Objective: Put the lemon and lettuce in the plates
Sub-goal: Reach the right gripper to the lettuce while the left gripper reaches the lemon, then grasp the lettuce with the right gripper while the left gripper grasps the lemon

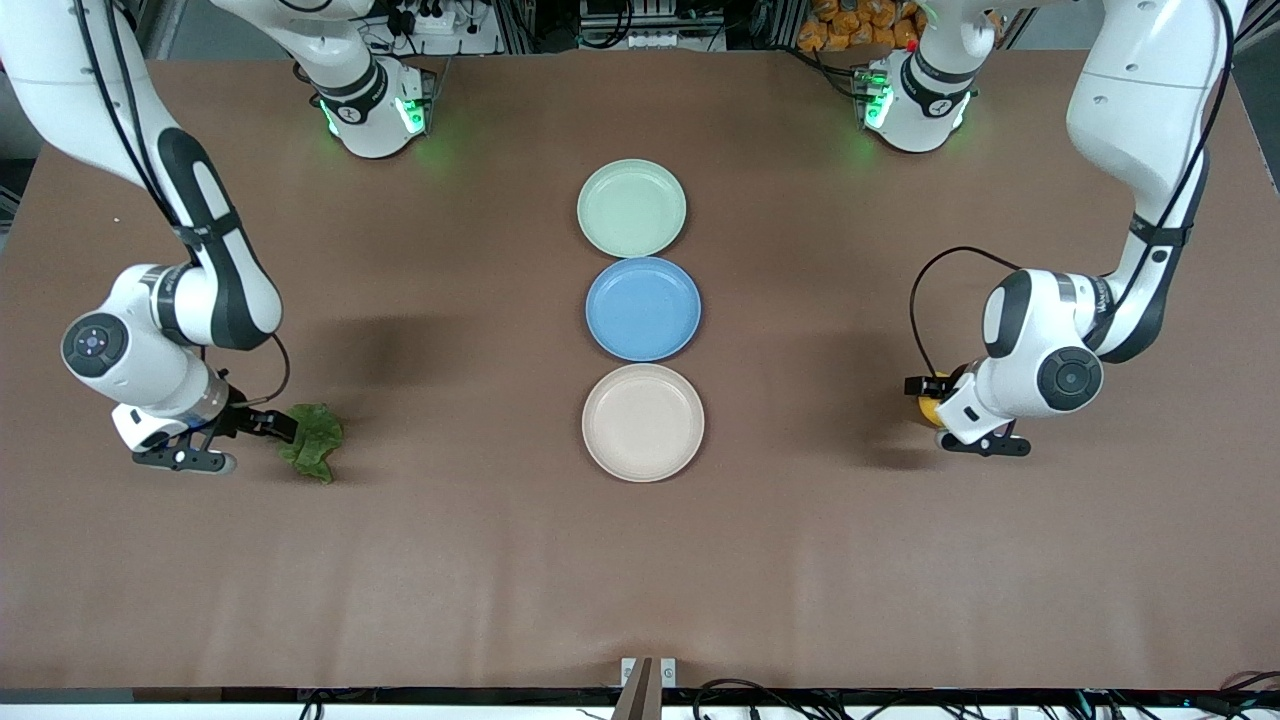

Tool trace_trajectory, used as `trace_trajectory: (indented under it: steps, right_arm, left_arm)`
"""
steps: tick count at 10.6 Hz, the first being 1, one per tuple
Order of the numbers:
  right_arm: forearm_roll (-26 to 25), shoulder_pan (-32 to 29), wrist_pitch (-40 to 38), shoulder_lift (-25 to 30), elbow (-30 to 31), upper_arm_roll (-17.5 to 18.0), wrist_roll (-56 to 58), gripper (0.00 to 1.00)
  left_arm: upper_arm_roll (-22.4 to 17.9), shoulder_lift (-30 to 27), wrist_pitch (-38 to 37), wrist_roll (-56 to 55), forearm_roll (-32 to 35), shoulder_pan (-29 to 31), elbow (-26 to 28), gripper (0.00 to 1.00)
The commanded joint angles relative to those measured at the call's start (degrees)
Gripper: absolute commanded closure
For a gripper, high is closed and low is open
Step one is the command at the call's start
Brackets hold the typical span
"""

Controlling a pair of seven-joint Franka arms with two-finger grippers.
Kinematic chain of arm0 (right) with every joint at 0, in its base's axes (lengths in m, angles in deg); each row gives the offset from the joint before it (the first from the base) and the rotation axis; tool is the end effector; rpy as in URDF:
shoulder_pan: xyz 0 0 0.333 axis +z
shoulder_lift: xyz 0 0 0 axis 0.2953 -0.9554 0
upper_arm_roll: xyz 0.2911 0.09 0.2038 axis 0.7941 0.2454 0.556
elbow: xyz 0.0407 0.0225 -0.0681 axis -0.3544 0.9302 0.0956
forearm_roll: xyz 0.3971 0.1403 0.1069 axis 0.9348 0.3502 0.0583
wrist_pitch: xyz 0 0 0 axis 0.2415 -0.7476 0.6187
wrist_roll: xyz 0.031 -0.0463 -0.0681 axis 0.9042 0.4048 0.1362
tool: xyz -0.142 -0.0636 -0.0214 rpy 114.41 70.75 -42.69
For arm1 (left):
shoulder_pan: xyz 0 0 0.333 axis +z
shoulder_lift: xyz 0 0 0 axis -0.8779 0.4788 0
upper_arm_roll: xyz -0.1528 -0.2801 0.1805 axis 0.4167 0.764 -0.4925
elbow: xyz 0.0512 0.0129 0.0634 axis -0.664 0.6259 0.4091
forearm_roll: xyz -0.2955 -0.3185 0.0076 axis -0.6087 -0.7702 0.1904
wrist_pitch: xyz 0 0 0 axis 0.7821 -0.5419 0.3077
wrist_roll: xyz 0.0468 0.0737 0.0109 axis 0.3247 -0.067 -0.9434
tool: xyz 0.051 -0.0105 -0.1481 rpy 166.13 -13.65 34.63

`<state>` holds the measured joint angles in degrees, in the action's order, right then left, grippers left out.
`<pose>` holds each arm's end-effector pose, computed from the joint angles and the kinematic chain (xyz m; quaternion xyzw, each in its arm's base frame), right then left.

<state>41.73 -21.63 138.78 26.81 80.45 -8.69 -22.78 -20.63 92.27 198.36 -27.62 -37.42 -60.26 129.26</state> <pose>0.6816 -0.0782 0.1852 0.9976 -0.0555 0.0346 0.0212 0.6467 -0.0639 0.1548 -0.9928 0.0460 0.1100 0.0096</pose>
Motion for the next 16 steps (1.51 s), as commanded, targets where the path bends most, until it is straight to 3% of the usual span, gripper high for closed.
trace_trajectory:
  steps: [1,2,7,8,9,10,12,14,16]
  right_arm:
    - [7.1,0.6,0.2,-2.1,-1.9,0.2,0.2,0.0]
    - [7.2,0.7,1.5,-2.5,-1.5,0.2,0.2,0.0]
    - [7.2,1.2,6.6,-6.1,-0.1,0.1,-0.2,0.04]
    - [7.2,1.4,6.7,-6.3,-0.1,0.1,-0.4,0.11]
    - [7.1,1.5,6.7,-6.3,-0.1,0.1,-0.5,0.34]
    - [7.1,2.0,6.7,-6.3,-0.1,0.1,-0.5,0.67]
    - [7.0,2.3,6.0,-5.7,-0.1,0.1,-1.0,0.99]
    - [7.0,2.9,4.2,-3.9,-0.2,0.1,-1.4,1.0]
    - [7.0,3.7,-3.3,0.0,-0.9,0.1,-2.0,1.0]
  left_arm:
    - [0.2,1.0,2.4,-3.9,1.6,-0.4,-0.9,0.91]
    - [0.2,1.0,2.5,-4.0,1.6,-0.6,-0.9,1.0]
    - [1.0,-2.1,2.4,-4.2,1.4,-1.8,-3.4,1.0]
    - [3.0,-2.3,2.4,-5.4,0.8,-2.1,-5.5,1.0]
    - [4.0,-2.3,2.4,-8.0,0.7,-2.4,-7.5,1.0]
    - [5.4,-2.2,2.5,-10.1,0.7,-2.6,-9.5,1.0]
    - [8.1,-1.4,2.5,-13.7,-1.1,-3.1,-12.9,1.0]
    - [8.2,-1.1,2.5,-18.8,-2.0,-6.3,-13.9,1.0]
    - [8.2,0.2,2.5,-24.3,-2.1,-9.1,-16.3,1.0]
